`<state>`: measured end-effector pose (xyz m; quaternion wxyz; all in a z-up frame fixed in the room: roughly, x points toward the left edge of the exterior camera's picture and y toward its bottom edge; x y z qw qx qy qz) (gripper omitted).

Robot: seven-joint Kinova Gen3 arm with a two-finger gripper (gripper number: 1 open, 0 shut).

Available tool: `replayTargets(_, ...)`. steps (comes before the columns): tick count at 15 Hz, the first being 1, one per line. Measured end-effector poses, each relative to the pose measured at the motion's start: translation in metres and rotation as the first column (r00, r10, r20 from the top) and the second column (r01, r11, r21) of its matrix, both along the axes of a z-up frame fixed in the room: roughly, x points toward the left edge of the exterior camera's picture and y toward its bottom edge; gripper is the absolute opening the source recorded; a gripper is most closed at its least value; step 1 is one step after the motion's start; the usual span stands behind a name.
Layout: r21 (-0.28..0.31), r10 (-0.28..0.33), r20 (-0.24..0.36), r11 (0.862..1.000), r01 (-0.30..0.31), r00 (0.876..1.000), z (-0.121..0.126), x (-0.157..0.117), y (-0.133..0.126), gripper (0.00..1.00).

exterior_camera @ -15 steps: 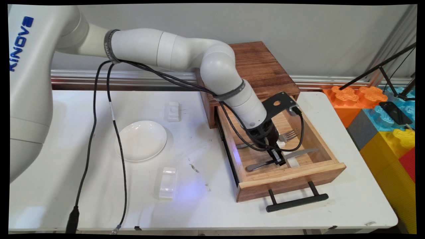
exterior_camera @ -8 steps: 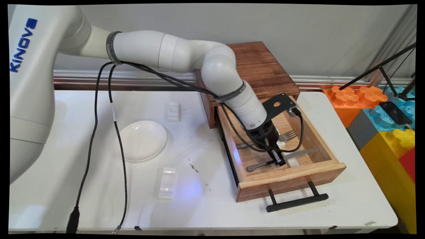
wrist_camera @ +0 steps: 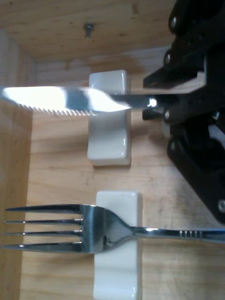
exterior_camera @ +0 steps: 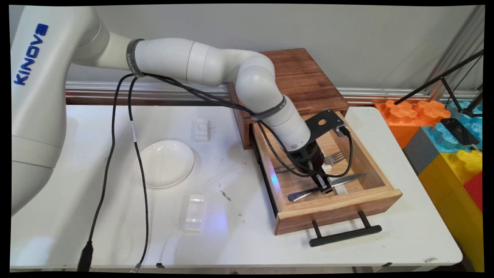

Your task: Place the picked object into the drawer

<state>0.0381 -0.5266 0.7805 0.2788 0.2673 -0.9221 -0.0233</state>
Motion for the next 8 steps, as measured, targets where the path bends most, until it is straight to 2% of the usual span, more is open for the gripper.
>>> replayTargets(1,-0.002,-0.004,-0.001,1.000,0.004,1.000,-0.0001,-0.0002,-0.0001,1.00)
replayTargets(8,-0.017,-0.017,-0.002,1.000,0.017,1.000,0.0037,0.0032,-0.0031,1.00)
